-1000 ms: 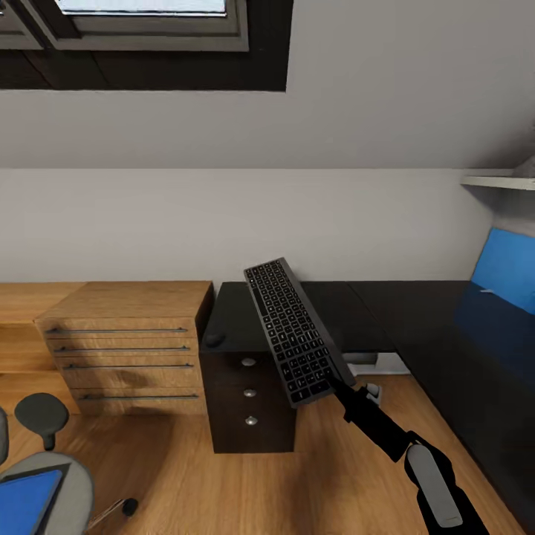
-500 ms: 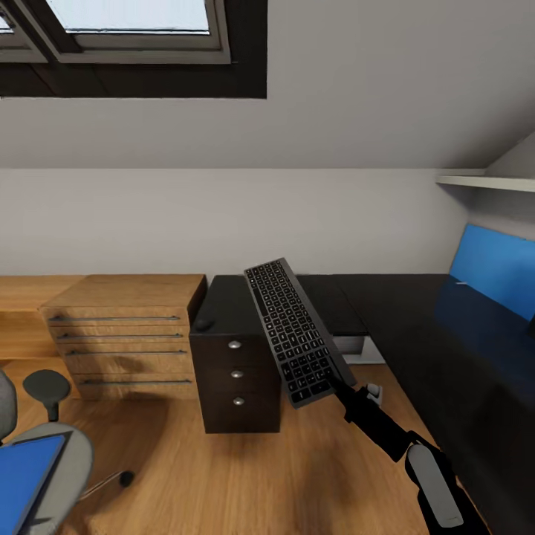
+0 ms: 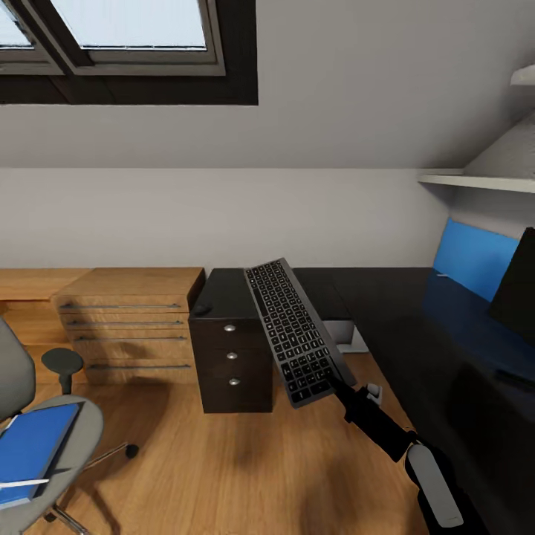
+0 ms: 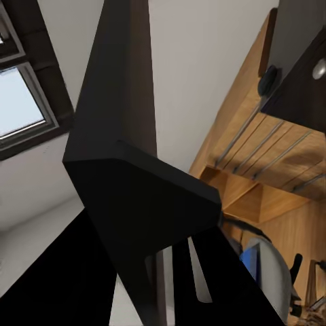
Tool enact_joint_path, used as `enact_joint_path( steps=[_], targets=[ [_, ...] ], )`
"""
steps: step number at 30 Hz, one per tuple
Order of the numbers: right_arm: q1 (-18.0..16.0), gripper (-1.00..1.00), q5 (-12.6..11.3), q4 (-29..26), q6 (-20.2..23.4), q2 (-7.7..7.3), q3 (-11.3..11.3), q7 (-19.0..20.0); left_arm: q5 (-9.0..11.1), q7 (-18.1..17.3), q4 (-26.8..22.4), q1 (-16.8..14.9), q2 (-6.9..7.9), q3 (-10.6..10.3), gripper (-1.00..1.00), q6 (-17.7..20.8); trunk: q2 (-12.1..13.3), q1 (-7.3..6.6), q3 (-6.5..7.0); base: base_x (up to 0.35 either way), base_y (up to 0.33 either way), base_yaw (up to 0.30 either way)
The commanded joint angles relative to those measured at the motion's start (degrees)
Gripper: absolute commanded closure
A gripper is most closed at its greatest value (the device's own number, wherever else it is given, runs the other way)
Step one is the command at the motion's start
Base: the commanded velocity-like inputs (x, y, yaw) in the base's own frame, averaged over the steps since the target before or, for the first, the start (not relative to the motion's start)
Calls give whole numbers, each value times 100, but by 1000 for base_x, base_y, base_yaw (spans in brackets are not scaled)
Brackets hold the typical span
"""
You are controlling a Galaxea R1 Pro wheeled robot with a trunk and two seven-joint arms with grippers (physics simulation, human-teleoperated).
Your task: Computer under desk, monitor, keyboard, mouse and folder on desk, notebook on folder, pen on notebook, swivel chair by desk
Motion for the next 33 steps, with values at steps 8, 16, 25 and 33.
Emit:
enact_joint_path(
  steps=[8,16,25,33],
  targets=[
    [-5,100,-65,-9,62,-6,-7,17,60,18,-9,-3,5,-20,-100,-47,-3,-3,-4,-329,-72,0],
    [-4,100,-51,-9,68,-6,-7,17,69,26,6,-3,4,-18,-100,-47,277,-157,121,-329,-111,0],
    [-4,100,-63,130,82,9,-7,17,81,17,78,-3,10,-11,-100,-45,638,-355,283,-330,-103,0],
    [-4,100,-207,345,87,-6,-15,9,54,2,72,-3,12,-16,-100,-45,959,-531,426,-132,-7,0]
  ],
)
